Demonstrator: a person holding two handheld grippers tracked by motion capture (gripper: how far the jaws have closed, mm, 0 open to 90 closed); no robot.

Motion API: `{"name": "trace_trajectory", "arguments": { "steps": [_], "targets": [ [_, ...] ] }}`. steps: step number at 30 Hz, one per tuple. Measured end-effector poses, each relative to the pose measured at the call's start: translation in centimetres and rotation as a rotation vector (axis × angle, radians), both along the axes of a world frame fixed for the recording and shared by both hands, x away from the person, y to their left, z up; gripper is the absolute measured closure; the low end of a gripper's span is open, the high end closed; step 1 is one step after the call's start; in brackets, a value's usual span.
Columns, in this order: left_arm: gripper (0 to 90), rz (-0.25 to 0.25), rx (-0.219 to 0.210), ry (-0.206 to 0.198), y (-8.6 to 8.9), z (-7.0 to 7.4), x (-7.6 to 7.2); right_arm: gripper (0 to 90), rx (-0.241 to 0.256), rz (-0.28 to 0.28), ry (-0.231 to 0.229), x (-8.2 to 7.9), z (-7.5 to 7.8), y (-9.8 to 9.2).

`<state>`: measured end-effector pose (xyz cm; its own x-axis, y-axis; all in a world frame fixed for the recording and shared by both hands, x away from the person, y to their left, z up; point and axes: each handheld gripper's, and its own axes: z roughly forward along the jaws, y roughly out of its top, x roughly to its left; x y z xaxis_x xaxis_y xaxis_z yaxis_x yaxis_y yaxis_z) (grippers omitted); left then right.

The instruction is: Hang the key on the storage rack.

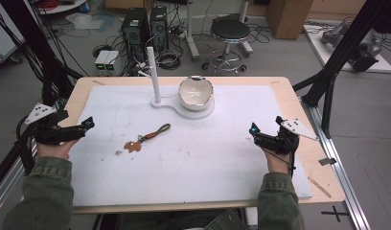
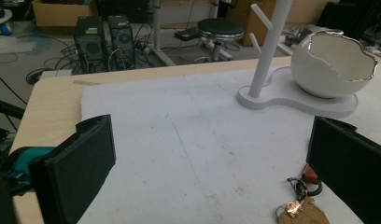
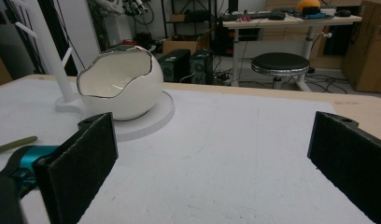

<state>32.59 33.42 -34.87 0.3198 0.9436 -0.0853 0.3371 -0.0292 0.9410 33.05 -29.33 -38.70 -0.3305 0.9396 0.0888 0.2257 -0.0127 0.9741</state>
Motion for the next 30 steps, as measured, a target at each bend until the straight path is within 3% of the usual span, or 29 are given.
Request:
{"name": "trace_trajectory", "arguments": {
  "steps": [18,30],
  "targets": [
    [1.7,-0.105,0.07,0.034,-3.7,1.6,2.5,0.6,0.002,-0.008,0.013,0.1,-0.1,-0.5],
    [1.7,-0.162,0.082,0.063,-5.4,1.8,3.8,0.6,-0.002,-0.005,0.024,0.1,-0.2,-0.4]
  ]
}}
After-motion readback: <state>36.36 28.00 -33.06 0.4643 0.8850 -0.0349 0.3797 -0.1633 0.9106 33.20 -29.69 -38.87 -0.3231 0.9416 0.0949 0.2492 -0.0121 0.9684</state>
